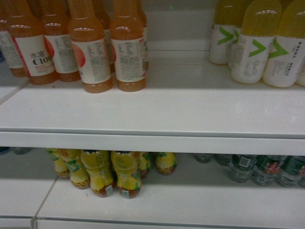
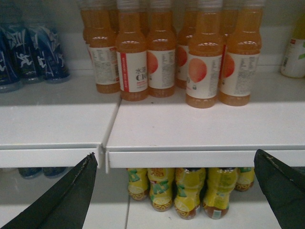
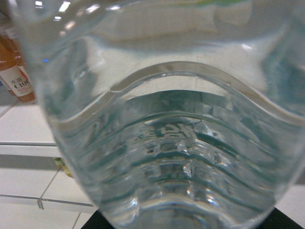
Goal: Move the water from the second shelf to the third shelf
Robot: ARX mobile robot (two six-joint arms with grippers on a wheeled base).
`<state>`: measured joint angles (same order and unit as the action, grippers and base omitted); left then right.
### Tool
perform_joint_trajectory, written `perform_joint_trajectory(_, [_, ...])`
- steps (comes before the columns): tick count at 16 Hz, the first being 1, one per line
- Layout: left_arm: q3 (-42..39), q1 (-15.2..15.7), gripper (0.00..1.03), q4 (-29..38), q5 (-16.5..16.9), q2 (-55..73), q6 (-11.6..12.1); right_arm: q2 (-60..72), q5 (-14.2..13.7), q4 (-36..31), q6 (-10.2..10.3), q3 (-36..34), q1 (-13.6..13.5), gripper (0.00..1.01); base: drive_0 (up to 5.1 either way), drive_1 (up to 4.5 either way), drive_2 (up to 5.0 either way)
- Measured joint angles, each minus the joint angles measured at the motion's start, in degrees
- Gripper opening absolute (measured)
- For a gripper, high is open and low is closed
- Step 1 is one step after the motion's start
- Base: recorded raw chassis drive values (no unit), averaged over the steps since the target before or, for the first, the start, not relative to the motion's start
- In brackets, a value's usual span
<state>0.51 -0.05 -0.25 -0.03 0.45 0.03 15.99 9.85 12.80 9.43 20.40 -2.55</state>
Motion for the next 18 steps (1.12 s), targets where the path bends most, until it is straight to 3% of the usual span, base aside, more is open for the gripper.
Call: perform_joint_trajectory(18, [0.0, 0.0, 0.98, 0.0, 0.0, 0.0, 0.0, 0.0, -0.1, 0.0, 0.0, 0.0, 0.0, 0.37, -4.9, 2.39, 2.4])
